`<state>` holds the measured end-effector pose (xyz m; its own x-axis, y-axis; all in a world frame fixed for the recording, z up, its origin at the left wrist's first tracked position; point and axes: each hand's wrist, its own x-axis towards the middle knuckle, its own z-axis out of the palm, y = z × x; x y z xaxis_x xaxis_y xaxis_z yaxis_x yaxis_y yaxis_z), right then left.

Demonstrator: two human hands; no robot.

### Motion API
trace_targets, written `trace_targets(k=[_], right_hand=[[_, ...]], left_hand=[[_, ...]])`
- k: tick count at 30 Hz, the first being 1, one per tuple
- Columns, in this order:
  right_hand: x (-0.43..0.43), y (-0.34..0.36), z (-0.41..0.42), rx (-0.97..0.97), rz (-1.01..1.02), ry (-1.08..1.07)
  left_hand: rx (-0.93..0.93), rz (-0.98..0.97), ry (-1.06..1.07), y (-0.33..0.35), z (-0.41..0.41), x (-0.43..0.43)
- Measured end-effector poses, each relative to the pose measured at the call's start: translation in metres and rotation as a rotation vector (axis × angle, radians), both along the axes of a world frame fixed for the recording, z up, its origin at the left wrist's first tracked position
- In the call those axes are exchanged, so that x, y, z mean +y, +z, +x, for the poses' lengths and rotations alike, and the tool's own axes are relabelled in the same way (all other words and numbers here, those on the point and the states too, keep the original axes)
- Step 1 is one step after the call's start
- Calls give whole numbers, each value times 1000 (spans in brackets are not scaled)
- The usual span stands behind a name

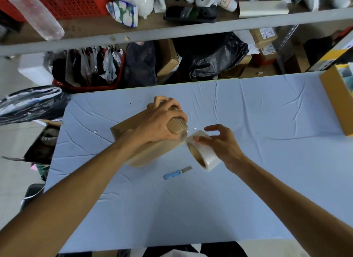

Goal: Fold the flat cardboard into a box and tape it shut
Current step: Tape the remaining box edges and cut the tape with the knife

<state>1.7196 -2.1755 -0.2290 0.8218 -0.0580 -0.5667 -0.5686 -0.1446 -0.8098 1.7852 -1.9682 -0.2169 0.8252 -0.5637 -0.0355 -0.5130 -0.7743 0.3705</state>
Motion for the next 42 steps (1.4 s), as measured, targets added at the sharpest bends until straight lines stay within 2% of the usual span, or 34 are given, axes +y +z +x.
trace_targets(k=[2,5,6,8,12,14,20,24,28,33,39,42], right_hand=[[2,-1,2,-5,-23,8],[6,-13,-3,66,-396,157],[4,-15,-6,100,-447,179],[0,-15,-8,97,-380,188],[-14,-8,-18,-12,-34,181],[-20,-7,-23,-52,50,175],[-24,-12,-21,83,-54,156],[-19,-9,-13,21,-148,184],[-26,-5,-14,-38,-98,195],[-26,-4,-18,-41,-22,221],[-34,-13,-33,-16,119,201],[-32,-28,-34,56,37,221]], left_hand=[[7,-52,45,2,7,4],[18,-39,45,1,7,0],[14,-21,35,0,7,-3],[22,-16,50,-1,7,-3],[43,-26,18,-2,12,5],[38,17,-22,-4,12,9],[14,230,-121,-8,6,3],[134,151,-69,0,10,2],[316,33,-4,8,17,6],[232,4,81,4,13,-3],[233,-13,50,0,15,1],[229,-14,47,-1,15,-1]])
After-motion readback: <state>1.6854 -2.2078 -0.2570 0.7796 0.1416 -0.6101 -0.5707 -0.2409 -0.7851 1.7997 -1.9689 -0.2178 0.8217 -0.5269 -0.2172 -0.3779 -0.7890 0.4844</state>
